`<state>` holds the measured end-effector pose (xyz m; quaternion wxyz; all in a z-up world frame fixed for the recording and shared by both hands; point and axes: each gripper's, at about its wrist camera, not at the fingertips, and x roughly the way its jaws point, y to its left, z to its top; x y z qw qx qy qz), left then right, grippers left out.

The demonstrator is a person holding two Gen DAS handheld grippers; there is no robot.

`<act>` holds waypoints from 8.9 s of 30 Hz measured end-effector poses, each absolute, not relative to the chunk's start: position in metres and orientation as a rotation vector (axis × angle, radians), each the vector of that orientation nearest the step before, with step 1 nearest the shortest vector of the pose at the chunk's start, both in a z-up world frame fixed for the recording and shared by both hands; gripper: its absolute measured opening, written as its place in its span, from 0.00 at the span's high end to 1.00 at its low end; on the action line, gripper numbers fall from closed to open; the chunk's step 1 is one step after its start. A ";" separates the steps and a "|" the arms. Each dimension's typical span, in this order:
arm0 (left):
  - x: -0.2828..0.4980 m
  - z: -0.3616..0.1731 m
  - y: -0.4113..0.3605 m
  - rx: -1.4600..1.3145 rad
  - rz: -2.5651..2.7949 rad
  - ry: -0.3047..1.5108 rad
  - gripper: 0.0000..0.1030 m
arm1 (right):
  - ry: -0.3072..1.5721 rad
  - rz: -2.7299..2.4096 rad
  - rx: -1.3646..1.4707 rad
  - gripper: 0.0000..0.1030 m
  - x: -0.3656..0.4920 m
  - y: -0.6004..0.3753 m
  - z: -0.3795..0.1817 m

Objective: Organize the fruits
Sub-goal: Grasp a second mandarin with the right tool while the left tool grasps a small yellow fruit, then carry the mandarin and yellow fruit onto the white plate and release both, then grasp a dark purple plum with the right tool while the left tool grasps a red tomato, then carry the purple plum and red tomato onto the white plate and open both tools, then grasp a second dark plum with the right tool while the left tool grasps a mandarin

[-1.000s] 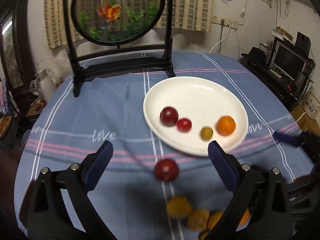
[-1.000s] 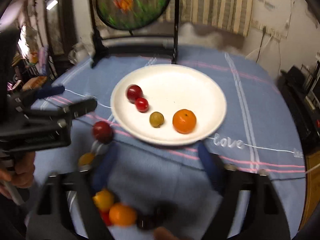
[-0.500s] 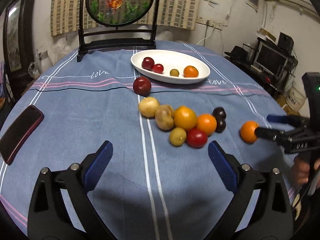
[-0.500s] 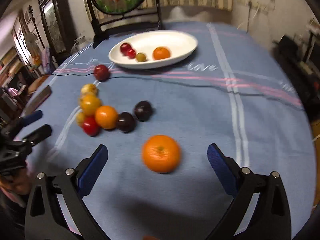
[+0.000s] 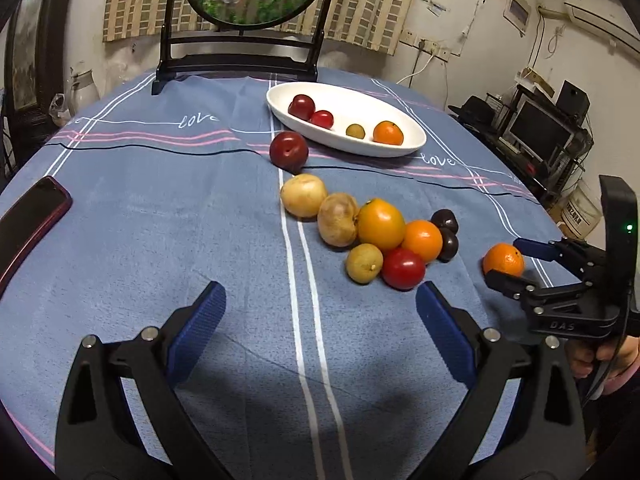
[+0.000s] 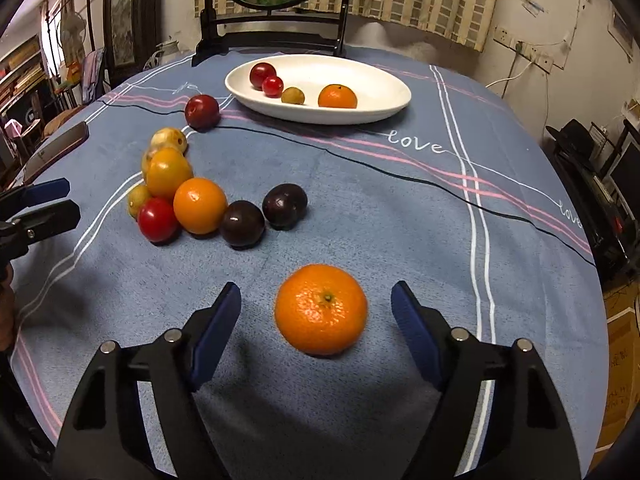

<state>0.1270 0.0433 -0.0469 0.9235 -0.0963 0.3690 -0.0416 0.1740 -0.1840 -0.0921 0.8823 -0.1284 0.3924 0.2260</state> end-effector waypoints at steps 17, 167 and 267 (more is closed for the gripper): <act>0.139 -0.054 0.022 -0.115 -0.178 0.833 0.27 | 0.872 0.517 -0.171 0.54 0.183 -0.189 -0.096; 0.187 -0.059 -0.019 0.053 -0.403 0.887 0.30 | 0.894 0.666 -0.101 0.72 0.250 -0.188 -0.086; 0.222 -0.015 0.049 -0.121 -0.065 0.725 0.02 | 0.744 0.850 -0.416 0.39 0.203 -0.145 -0.083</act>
